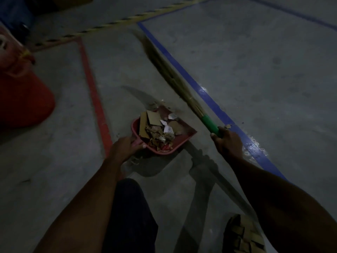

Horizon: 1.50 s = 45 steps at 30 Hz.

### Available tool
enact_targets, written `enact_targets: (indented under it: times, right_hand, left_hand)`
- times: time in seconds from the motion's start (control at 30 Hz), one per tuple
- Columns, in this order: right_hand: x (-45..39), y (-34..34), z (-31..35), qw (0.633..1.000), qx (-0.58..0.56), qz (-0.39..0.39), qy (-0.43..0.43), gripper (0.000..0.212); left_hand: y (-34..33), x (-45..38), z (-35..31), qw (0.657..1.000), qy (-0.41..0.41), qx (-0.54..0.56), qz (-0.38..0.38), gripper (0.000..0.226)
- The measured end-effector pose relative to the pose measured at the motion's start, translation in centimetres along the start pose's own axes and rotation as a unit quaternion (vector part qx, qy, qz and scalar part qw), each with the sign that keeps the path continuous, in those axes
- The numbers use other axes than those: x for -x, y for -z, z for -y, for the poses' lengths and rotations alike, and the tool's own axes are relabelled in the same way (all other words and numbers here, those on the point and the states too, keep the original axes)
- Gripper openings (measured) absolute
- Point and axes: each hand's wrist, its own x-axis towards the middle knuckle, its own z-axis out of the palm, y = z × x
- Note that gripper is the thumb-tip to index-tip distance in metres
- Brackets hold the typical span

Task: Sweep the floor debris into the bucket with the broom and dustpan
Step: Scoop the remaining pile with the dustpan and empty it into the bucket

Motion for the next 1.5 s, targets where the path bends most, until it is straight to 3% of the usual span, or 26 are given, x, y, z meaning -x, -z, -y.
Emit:
enact_targets:
  times: [0.07, 0.3, 0.6, 1.0, 1.1, 1.2, 1.43, 1.5]
  right_hand:
    - [-0.6, -0.5, 1.5, 1.000, 0.002, 0.002, -0.011, 0.038]
    - [-2.1, -4.8, 3.5, 0.999, -0.006, 0.038, -0.020, 0.033]
    - [-3.1, -7.9, 3.9, 0.996, 0.060, 0.061, -0.013, 0.031]
    - [0.1, -7.8, 3.1, 0.978, 0.079, 0.172, 0.091, 0.017]
    - [1.3, -7.5, 2.7, 0.965, 0.082, 0.193, 0.159, 0.018]
    - [1.4, -7.1, 2.4, 0.961, 0.075, 0.212, 0.160, 0.021]
    - [0.5, -7.2, 3.0, 0.968, 0.025, 0.193, 0.156, 0.018]
    - [0.4, -7.4, 3.5, 0.976, 0.000, 0.161, 0.148, 0.023]
  left_hand:
    - [0.8, 1.1, 1.4, 1.000, 0.005, 0.010, -0.005, 0.058]
    - [4.0, 5.4, 6.2, 0.997, 0.070, -0.021, -0.035, 0.045]
    - [4.2, 7.3, 10.1, 0.987, 0.154, -0.046, -0.017, 0.063]
    - [3.2, 4.6, 7.7, 0.985, 0.151, -0.084, -0.019, 0.055]
    - [2.6, 3.7, 7.8, 0.983, 0.154, -0.103, -0.013, 0.066]
    - [2.1, 3.8, 7.7, 0.985, 0.154, -0.079, -0.013, 0.071]
    - [1.4, 3.1, 7.7, 0.987, 0.146, -0.072, -0.008, 0.056]
    - [1.4, 3.1, 7.7, 0.986, 0.144, -0.083, -0.003, 0.067]
